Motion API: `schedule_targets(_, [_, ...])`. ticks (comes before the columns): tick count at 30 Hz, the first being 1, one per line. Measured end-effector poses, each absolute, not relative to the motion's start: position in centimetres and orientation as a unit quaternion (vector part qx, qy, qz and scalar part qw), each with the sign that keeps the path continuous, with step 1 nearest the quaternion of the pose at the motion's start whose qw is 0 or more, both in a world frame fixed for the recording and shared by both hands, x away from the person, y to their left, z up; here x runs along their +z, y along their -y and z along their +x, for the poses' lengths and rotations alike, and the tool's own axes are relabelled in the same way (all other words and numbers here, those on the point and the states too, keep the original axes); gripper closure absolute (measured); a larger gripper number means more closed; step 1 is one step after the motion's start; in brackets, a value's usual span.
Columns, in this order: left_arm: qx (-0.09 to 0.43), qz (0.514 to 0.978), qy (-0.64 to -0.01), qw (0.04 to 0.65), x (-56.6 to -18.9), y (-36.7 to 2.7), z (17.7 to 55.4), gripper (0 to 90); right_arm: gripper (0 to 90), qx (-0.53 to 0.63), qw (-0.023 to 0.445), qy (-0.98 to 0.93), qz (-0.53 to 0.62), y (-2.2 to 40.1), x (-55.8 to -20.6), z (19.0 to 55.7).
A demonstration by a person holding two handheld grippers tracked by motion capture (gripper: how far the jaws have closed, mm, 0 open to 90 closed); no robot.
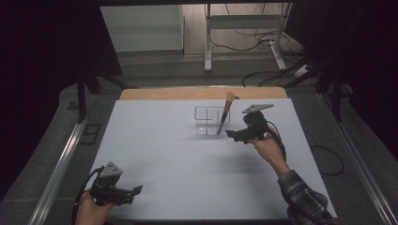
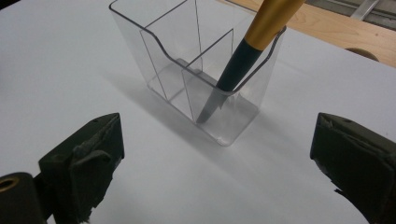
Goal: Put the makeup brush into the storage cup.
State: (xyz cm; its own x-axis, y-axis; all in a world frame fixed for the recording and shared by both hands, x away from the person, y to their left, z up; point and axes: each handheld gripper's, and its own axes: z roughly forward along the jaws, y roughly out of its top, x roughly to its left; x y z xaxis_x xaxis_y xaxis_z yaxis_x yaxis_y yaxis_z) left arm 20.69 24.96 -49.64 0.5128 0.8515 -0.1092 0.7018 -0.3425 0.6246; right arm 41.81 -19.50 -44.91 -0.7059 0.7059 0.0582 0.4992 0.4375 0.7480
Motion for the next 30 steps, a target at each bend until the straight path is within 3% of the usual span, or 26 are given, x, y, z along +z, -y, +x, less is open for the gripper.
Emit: schedule_targets(30, [0.118,0.81,-0.478,0.317,-49.6,-24.9,20.7,2.9,2.7,0.368,0.13,-0.853,0.348,20.8,-45.3,39.5])
